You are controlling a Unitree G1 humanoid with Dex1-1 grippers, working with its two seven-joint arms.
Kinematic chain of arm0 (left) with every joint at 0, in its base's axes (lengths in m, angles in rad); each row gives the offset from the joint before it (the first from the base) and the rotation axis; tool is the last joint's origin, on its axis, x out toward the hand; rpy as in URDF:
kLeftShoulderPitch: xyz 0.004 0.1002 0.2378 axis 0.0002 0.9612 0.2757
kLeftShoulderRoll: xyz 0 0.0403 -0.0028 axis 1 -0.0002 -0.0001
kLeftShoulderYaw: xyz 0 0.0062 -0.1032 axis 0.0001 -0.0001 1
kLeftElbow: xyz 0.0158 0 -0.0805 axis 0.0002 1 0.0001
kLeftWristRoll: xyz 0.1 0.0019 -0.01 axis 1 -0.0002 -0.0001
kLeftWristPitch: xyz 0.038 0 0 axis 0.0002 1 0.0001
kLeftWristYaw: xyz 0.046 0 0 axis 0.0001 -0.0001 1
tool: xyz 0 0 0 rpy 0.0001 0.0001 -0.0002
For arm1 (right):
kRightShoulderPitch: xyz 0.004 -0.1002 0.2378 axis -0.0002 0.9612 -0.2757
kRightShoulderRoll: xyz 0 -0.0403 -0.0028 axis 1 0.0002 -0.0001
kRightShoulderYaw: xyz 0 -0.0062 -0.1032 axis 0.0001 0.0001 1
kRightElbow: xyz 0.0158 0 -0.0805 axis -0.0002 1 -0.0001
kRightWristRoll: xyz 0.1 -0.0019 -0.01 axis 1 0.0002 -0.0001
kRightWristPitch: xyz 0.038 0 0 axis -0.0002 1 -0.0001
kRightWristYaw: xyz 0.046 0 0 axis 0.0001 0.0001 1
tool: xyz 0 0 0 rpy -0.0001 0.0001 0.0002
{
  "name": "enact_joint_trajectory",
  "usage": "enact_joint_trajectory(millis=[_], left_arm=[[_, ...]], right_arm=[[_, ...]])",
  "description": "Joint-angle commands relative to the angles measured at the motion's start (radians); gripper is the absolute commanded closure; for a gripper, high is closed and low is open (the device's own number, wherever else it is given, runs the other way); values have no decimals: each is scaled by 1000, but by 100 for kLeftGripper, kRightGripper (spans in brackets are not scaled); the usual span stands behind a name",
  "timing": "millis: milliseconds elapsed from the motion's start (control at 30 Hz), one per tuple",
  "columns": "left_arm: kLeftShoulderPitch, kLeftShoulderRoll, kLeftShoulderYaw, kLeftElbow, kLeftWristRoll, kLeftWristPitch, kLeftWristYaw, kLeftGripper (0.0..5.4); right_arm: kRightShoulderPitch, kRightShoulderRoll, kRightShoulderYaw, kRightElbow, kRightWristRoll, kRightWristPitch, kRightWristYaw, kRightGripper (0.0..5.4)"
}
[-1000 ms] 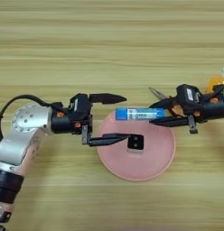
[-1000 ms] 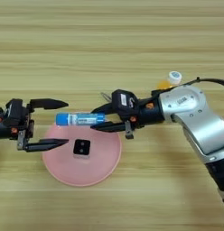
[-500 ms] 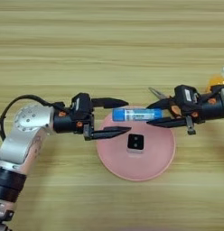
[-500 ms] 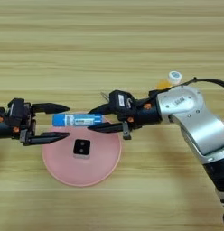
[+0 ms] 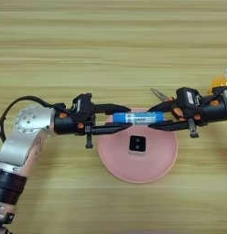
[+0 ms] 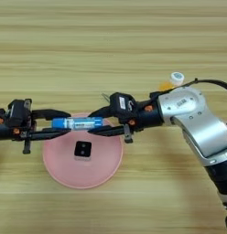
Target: Move the objects on the table
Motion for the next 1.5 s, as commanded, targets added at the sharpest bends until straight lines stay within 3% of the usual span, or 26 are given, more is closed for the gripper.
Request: enact_joint_trajectory(millis=[33, 833, 1333, 1500], left_arm=[[-7, 2, -6, -2, 13, -8, -5, 403], [-3, 1, -8, -8, 11, -2, -3, 405], [-9, -2, -4, 2, 12, -6, 2, 405], [-9, -5, 0, 10, 15, -11, 11, 405]], right_arm=[[-15, -2, 2, -5, -6, -2, -4, 401], [-19, 8, -13, -14, 10, 1, -12, 401], [-29, 23, -25, -21, 43, 9, -22, 219], [-25, 26, -42, -41, 83, 27, -25, 160]])
